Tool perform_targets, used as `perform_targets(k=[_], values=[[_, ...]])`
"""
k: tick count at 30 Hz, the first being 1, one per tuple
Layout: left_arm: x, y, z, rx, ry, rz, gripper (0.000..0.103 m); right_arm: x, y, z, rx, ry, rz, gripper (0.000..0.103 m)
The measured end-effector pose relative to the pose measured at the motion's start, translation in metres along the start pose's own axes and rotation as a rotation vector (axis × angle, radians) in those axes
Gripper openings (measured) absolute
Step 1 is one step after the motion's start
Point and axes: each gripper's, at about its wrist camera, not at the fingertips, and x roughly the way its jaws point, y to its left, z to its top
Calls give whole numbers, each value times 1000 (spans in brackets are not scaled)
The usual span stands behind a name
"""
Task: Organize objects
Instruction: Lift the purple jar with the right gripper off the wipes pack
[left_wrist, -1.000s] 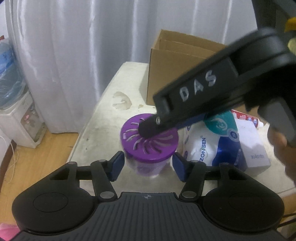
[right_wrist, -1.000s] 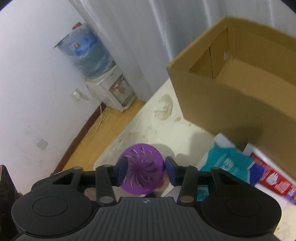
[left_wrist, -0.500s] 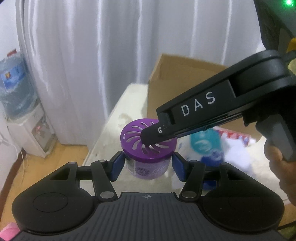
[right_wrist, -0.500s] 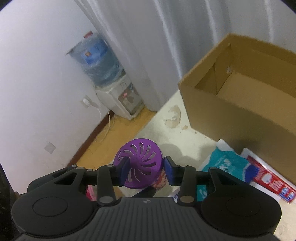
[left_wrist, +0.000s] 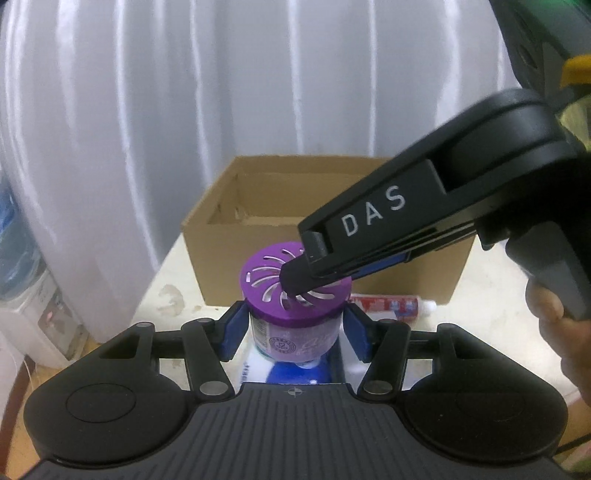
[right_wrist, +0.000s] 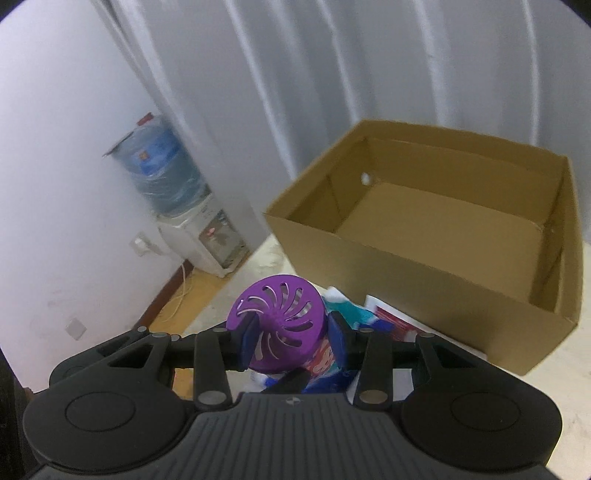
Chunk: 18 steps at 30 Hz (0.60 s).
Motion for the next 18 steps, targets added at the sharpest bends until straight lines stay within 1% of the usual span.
perform_targets(k=[5,10,13,18], values=[[13,0,-4,16,37,-4,57,11,-10,-6,38,21,11,44],[14,-9,-5,37,49,6,58,14,-12,-7,51,17,26,44],[15,-12,-5,59,84,19,63,15,-14,-8,61,22,35,44],[25,-10,-10,51,127,18,62,12,-17,-9,75,23,46,44]])
